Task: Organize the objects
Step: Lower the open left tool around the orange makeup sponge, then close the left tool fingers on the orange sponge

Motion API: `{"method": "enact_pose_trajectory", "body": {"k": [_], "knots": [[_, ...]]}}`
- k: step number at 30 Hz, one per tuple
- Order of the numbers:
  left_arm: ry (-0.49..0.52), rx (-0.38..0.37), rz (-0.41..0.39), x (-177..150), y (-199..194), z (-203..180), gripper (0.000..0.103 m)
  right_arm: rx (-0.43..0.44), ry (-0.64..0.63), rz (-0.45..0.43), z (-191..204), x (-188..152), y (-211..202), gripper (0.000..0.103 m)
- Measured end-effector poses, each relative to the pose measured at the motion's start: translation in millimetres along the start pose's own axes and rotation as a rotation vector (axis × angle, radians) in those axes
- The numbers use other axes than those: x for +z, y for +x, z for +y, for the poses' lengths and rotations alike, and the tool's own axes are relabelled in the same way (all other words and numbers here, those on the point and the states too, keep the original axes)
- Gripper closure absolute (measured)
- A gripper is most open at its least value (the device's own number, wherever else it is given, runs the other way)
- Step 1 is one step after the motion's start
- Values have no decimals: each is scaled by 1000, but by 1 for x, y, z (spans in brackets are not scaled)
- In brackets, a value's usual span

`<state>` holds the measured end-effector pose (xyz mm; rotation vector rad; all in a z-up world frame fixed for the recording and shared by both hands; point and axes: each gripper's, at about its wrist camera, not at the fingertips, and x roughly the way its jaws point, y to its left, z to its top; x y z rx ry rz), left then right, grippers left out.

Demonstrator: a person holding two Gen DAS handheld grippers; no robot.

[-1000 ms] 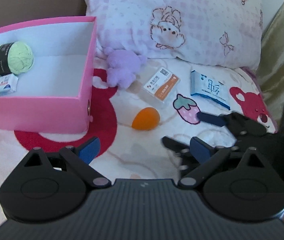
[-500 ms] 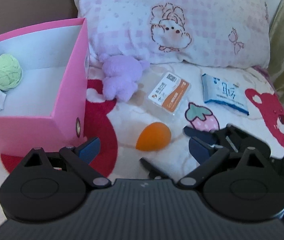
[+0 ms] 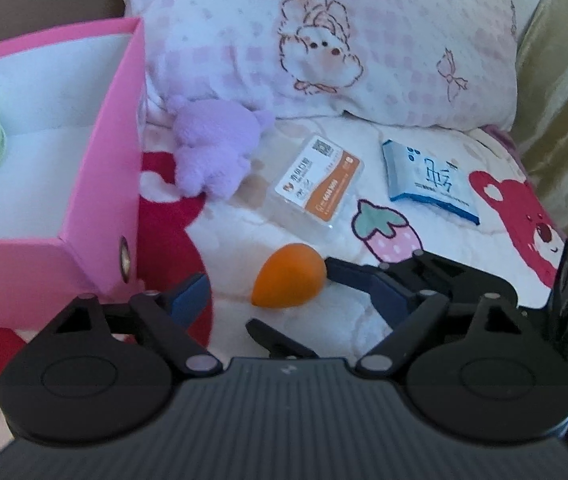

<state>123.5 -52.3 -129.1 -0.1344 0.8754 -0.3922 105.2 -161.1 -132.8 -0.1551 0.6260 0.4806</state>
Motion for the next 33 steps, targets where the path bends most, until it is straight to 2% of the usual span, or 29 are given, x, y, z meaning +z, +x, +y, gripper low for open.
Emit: {"method": "enact_pose_trajectory", "body": {"k": [2, 6, 9, 12, 13, 17, 18, 20, 23, 26, 33], "knots": [[-5, -17, 21, -1, 5, 1, 40, 7, 6, -12, -3, -2, -1, 34], [2, -6, 13, -4, 11, -2, 46, 20, 26, -19, -10, -4, -1, 38], [-3, 7, 17, -3, 17, -1, 48, 23, 21, -15, -11, -4, 1, 39], [40, 58, -4, 0, 16, -3, 48, 15, 26, -9, -14, -3, 2, 40], [45, 52, -8, 1, 15, -3, 48, 17, 27, -10, -14, -2, 1, 40], [21, 22, 31, 4, 21, 0, 49, 30, 19, -17, -11, 0, 0, 50], [19, 14, 33, 3, 22, 0, 53, 30, 13, -21, -11, 0, -1, 50], [-4, -25, 19, 1, 24, 2, 56, 29, 9, -22, -13, 0, -2, 51], [-38, -21, 28, 1, 28, 8, 64, 42, 21, -18, -19, -1, -6, 51], [-85, -30, 49, 3, 31, 14, 64, 41, 11, -19, -9, -2, -1, 51], [-65, -22, 50, 2, 30, 10, 66, 47, 18, -11, -14, 2, 7, 51]]}}
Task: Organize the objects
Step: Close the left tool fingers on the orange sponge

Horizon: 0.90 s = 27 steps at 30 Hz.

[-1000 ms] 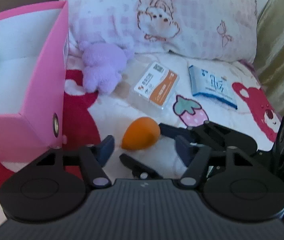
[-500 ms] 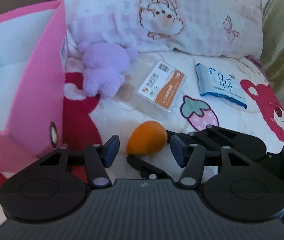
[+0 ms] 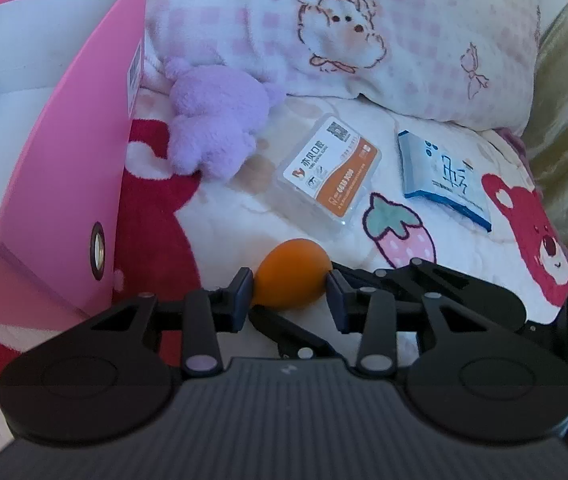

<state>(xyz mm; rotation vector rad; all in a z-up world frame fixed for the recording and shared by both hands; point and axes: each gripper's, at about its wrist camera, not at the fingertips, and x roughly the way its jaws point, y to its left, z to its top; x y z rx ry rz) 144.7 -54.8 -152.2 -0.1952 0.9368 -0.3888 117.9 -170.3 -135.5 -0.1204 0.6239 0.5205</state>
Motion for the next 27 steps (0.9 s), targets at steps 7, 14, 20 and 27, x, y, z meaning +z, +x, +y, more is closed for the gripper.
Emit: {"method": "enact_pose_trajectory", "body": {"k": [7, 14, 20, 27], "knots": [[18, -4, 42, 1, -12, -5, 67, 2, -23, 7, 10, 2, -14, 52], [-6, 2, 54, -10, -32, -7, 67, 26, -49, 22, 22, 2, -30, 52], [-1, 6, 53, -13, -49, -15, 67, 28, -36, 22, 28, 7, -46, 51], [-30, -19, 98, -23, -58, -11, 67, 25, -3, 63, 41, 2, -58, 51]]}}
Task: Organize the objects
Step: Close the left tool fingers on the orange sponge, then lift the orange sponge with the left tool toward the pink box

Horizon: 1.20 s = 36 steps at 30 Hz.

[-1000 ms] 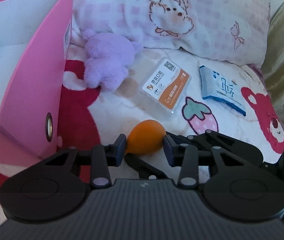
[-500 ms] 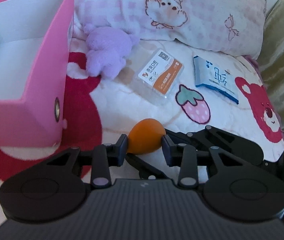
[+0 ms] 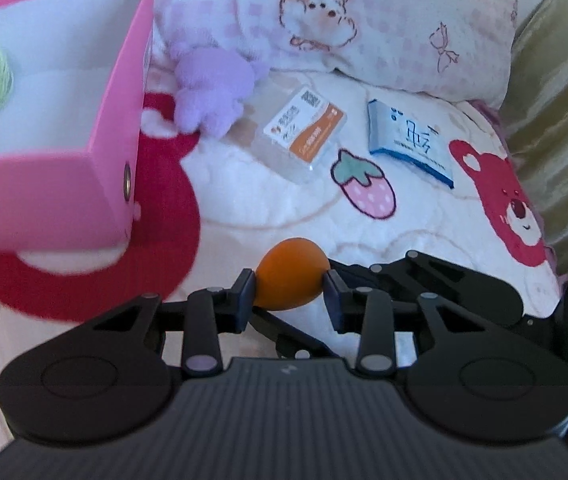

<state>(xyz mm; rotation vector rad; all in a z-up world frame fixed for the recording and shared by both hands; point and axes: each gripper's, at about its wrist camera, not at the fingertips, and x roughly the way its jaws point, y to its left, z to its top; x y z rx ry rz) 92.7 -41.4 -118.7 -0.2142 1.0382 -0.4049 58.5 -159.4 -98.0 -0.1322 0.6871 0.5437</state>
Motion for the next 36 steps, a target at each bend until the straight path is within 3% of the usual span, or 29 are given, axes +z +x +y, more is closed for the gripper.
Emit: {"method": "enact_pose_trajectory", "body": {"k": [19, 26, 36], "knots": [[46, 36, 149, -18, -30, -14, 68, 56, 111, 150, 26, 3, -29, 51], [62, 15, 160, -29, -43, -21, 68, 52, 194, 218, 32, 2, -38, 51], [67, -19, 143, -37, -63, -24, 68, 47, 179, 261, 44, 5, -52, 51]]}}
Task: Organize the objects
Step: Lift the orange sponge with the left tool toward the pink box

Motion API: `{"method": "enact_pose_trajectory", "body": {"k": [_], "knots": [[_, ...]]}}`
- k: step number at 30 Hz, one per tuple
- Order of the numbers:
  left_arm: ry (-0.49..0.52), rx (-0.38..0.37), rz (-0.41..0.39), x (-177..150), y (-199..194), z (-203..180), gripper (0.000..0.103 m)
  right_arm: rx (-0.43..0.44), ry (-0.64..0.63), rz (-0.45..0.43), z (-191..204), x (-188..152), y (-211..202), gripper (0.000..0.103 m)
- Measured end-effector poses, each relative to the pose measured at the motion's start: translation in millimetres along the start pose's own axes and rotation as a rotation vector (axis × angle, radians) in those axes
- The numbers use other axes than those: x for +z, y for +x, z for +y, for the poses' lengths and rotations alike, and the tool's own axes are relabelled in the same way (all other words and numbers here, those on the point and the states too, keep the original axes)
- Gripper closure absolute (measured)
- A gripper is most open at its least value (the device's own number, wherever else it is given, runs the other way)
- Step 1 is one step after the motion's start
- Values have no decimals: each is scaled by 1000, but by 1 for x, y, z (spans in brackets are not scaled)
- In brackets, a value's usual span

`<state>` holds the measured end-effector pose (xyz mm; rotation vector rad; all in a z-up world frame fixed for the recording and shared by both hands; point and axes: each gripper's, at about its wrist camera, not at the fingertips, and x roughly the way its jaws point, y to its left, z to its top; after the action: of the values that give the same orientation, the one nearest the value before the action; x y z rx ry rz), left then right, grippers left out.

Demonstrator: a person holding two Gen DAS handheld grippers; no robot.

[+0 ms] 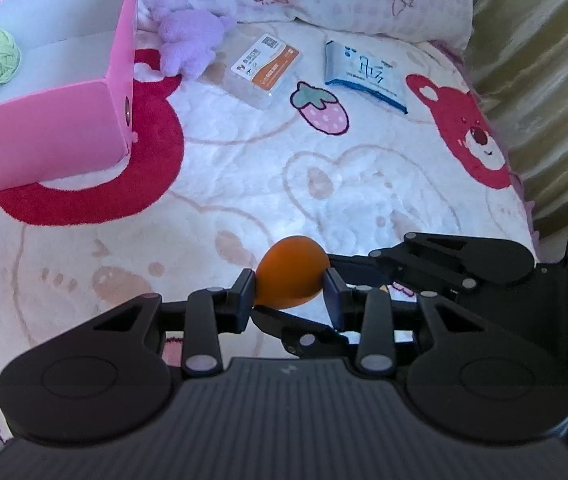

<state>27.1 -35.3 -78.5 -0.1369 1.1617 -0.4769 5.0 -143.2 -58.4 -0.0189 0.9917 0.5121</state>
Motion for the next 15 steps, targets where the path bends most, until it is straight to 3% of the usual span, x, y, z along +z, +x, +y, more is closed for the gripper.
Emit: {"method": "enact_pose_trajectory", "body": {"k": [15], "knots": [[11, -36, -40, 9, -56, -6, 68, 19, -68, -43, 23, 18, -40, 51]]}}
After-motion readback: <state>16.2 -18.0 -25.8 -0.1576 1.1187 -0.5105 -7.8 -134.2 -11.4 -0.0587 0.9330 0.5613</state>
